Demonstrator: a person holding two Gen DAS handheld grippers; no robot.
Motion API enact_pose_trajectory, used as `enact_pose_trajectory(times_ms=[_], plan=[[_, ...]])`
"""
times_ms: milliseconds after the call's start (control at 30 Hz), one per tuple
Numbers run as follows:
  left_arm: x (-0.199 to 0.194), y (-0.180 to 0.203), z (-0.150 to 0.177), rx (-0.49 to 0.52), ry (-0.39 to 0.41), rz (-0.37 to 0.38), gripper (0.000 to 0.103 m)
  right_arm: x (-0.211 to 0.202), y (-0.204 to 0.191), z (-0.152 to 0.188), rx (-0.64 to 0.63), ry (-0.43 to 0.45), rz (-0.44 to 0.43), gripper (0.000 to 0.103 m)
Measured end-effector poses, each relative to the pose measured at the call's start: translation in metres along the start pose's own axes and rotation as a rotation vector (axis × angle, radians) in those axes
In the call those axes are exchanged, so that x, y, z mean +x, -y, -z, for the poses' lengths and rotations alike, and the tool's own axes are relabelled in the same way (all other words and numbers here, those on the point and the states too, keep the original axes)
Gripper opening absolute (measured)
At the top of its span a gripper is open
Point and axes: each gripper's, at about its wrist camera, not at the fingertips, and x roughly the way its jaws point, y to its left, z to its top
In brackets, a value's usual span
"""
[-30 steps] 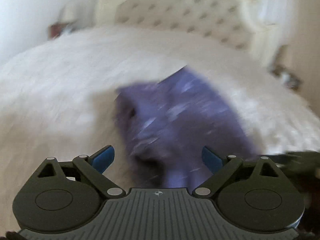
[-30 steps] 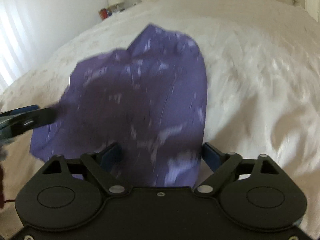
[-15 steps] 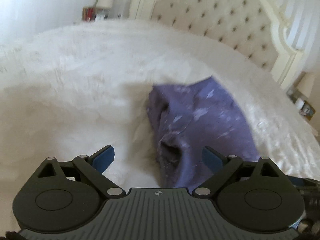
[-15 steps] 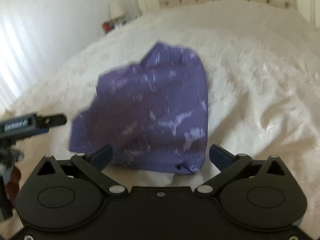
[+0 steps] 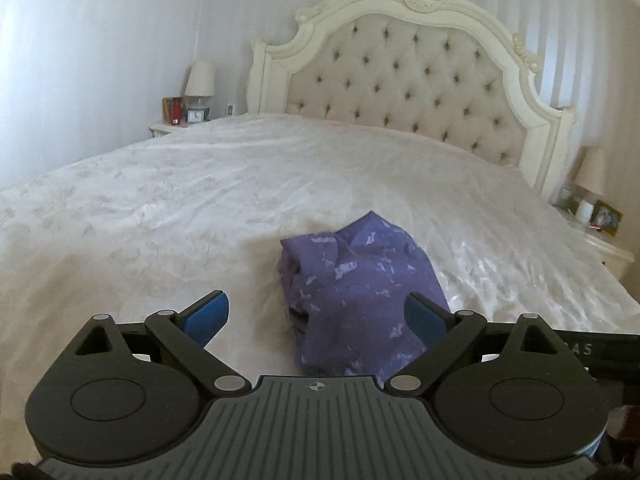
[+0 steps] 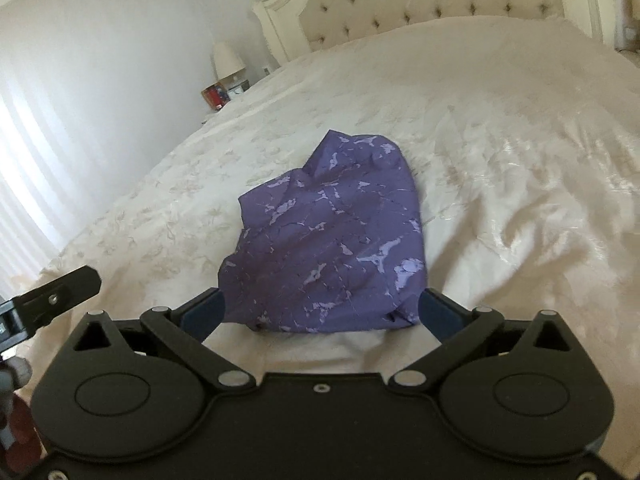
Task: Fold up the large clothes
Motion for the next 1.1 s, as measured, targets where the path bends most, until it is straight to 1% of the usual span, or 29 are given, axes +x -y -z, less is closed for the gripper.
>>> enact_pose_trajectory(times_ms=[100,133,333,467,667,767,900,1100], plan=[[0.001,0.002,0.007,-0.003,-0.047,-0.053,0.096,-0.008,-0.003,0.005,-0.018,-0.003,0.046,0.102],[0.002,0.002,0.009,0.000,-0.056,-0.060,0.096,-0.011,-0.003,0.006,-0.025,-0.002,0.058,0.102],[-0.002,-0.002,0.024,-0.015,-0.090,-0.030,0.096,-0.023,-0.010,0.017,-0.062,-0.011,0.133,0.102],[-0.004,0.000,0.031,0.005,-0.102,-0.041,0.096,-0.023,-0.014,0.023,-0.065,-0.040,0.185,0.102],[-0.002,-0.005,0.034,-0.018,-0.127,-0.039,0.096,-0.026,-0.017,0.027,-0.063,-0.035,0.272,0.102],[0.000,-0.007,0.036,-0.030,-0.146,-0.041,0.096,-0.027,-0.018,0.027,-0.076,-0.032,0.300,0.102],[0.003,-0.008,0.038,-0.038,-0.170,-0.050,0.096,-0.026,-0.019,0.027,-0.082,-0.037,0.260,0.102],[0.006,-0.008,0.040,-0.034,-0.198,-0.072,0.096,-0.026,-0.021,0.027,-0.095,-0.039,0.238,0.102]])
